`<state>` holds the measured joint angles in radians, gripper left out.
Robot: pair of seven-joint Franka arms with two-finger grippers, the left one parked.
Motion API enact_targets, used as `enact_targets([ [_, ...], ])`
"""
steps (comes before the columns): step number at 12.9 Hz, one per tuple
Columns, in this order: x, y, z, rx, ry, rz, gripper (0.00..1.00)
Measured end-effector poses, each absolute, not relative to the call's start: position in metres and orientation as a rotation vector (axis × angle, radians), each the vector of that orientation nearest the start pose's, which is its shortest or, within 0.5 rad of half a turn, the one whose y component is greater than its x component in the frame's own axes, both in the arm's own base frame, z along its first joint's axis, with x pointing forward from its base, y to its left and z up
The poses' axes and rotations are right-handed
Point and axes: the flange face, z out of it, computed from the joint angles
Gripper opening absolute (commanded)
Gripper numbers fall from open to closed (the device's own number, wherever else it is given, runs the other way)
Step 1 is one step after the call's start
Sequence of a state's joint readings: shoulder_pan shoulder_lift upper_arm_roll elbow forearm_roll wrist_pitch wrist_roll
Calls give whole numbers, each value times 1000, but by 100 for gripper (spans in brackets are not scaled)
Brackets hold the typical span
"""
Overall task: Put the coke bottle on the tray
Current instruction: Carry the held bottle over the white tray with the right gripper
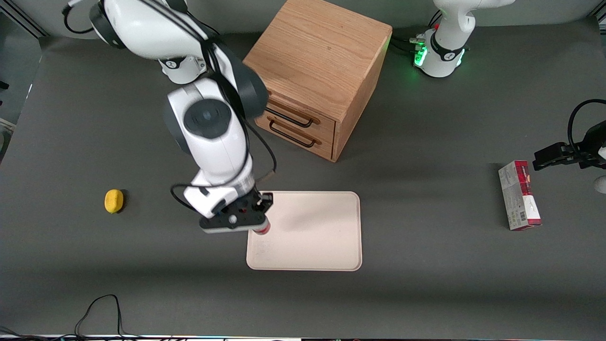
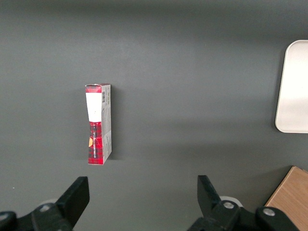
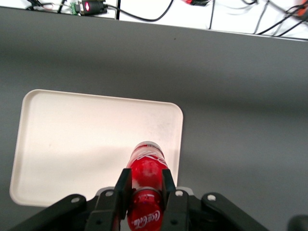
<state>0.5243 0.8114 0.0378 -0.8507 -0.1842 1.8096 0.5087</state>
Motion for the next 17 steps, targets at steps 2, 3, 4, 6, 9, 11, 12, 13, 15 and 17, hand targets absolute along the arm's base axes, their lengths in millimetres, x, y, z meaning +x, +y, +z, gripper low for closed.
enact_targets([
  [2, 684, 394, 409, -3173, -115, -333, 0],
  [3, 690, 391, 395, -3167, -104, -327, 0],
  [4, 696, 385, 382, -3155, -80, -308, 0],
  [6, 706, 373, 357, -3149, -42, -269, 0],
  [9, 706, 371, 332, -3163, -41, -228, 0],
  [11, 706, 373, 325, -3159, -47, -234, 40],
  [12, 706, 373, 325, -3159, -47, -235, 78],
  [13, 705, 373, 325, -3159, -47, -234, 100],
  [15, 705, 373, 323, -3160, -48, -232, 100],
  [17, 705, 373, 326, -3157, -48, -240, 100],
])
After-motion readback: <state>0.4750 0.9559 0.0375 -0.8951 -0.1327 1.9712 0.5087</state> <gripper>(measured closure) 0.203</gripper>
